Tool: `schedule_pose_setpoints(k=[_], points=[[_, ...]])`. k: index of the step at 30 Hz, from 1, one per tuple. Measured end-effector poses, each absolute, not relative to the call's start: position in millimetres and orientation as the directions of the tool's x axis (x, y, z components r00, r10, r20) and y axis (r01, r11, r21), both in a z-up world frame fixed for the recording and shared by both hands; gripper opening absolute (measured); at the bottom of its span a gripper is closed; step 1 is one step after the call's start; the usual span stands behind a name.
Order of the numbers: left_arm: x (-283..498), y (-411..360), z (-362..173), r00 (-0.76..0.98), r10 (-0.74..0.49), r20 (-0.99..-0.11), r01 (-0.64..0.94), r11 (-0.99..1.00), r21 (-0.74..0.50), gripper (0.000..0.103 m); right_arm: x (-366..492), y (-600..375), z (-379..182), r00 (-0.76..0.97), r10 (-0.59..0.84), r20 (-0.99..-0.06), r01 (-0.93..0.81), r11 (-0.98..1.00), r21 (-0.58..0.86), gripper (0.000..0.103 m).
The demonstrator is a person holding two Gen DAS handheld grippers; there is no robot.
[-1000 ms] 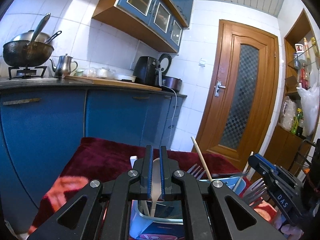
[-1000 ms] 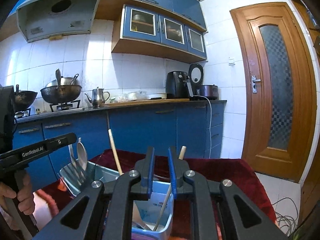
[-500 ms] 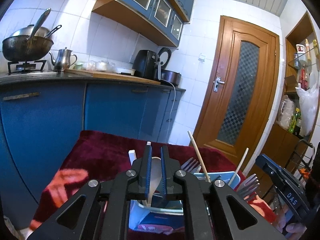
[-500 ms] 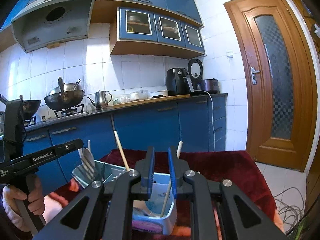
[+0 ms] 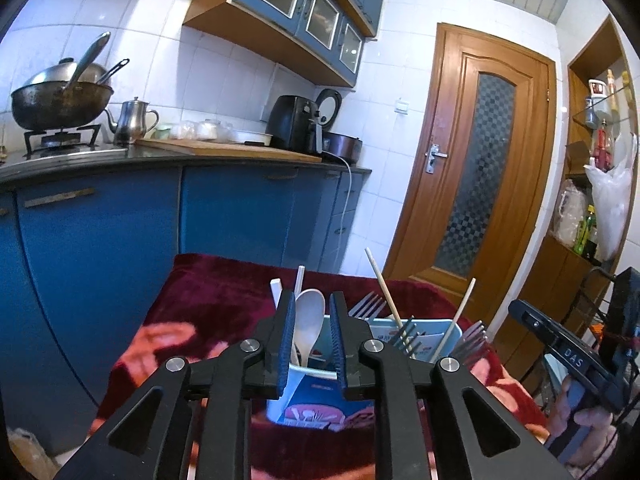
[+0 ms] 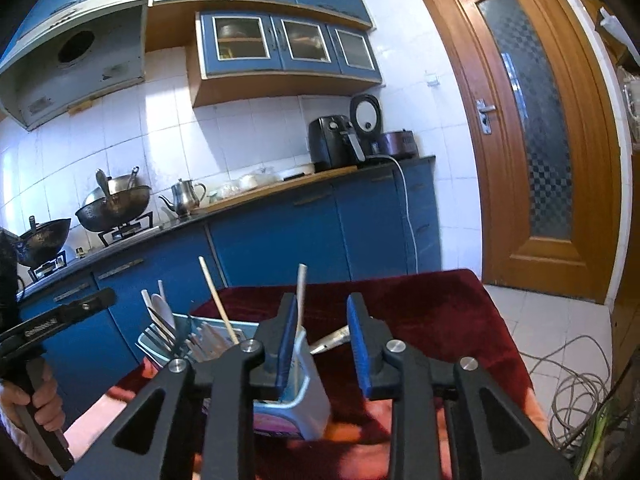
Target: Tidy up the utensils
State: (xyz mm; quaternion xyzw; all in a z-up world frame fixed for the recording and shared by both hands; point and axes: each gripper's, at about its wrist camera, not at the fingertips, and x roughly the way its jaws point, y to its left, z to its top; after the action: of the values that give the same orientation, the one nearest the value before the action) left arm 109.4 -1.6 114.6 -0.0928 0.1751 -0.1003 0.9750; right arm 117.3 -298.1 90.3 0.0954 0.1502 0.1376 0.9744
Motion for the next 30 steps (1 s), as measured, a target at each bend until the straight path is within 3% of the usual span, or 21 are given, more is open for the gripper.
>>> schedule_pose_setpoints(k=[5, 17, 30], points=[[101.8, -1.6, 110.7, 0.914, -0.206, -0.350, 0.142, 0.969, -0.200, 0.019, 139.4, -312.5, 85.0, 0.889, 0.304, -0.343, -0.223, 0.941, 0.256, 0.037], [109.9, 11.2, 99.1, 0.909, -0.149, -0.390, 0.086, 0.981, -0.174, 0.020, 247.6, -328.4, 44.9, 0.716, 0.400, -0.571, -0.161, 0.892, 0.423, 0.039], [127.3, 32.2, 82.9, 0.896, -0.117, -0.429, 0.026, 0.977, -0.213, 0.019, 330.2, -313.8, -5.7, 0.635, 0.409, -0.655, -0.107, 0.887, 0.449, 0.039]])
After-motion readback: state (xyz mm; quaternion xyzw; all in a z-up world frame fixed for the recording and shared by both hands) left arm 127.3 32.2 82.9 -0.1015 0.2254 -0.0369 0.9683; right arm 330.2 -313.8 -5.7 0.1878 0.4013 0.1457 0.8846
